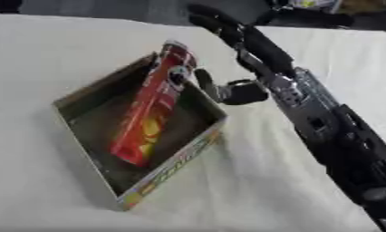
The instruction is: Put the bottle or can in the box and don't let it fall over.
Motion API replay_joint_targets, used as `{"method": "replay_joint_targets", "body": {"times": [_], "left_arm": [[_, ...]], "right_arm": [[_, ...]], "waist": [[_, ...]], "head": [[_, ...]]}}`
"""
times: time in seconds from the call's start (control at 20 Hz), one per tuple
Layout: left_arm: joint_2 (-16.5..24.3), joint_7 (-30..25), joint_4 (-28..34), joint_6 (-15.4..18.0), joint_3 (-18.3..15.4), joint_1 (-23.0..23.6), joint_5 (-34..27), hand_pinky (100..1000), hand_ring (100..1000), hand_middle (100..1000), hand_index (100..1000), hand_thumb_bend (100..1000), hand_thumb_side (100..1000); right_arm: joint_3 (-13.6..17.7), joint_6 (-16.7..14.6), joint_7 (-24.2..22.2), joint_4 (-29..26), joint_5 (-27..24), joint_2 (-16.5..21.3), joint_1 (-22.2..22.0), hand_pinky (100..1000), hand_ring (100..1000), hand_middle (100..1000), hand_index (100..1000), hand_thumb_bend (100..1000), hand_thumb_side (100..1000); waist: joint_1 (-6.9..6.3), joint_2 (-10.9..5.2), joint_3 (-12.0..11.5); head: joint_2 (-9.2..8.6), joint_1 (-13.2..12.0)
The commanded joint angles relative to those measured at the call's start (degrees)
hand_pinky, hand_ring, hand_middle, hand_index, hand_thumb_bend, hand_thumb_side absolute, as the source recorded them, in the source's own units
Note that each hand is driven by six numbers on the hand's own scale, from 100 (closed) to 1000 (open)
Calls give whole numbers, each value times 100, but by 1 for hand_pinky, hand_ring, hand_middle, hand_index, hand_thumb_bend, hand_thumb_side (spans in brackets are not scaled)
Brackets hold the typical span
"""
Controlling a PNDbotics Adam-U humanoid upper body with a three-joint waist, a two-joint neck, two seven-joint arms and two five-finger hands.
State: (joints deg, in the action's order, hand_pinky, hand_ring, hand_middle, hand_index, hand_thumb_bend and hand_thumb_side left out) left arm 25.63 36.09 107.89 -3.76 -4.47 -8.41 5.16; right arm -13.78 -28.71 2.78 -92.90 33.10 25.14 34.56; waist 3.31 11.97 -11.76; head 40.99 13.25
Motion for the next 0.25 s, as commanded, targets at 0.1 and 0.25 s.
{"method": "replay_joint_targets", "body": {"times": [0.1, 0.25], "left_arm": [[83, 39, 94, 8, -86, 5, 67, 513, 801, 982, 796, 196, 863], [77, 40, 136, -6, -96, 14, 142, 515, 802, 979, 798, 195, 859]], "right_arm": [[568, 397, 678, -518, -848, 355, -139, 658, 980, 891, 887, 100, 546], [1218, 744, 1375, -949, -1382, 811, -473, 619, 878, 863, 868, 100, 470]], "waist": [[-72, -209, 89], [-143, -276, 151]], "head": [[-135, 206], [-191, 250]]}}
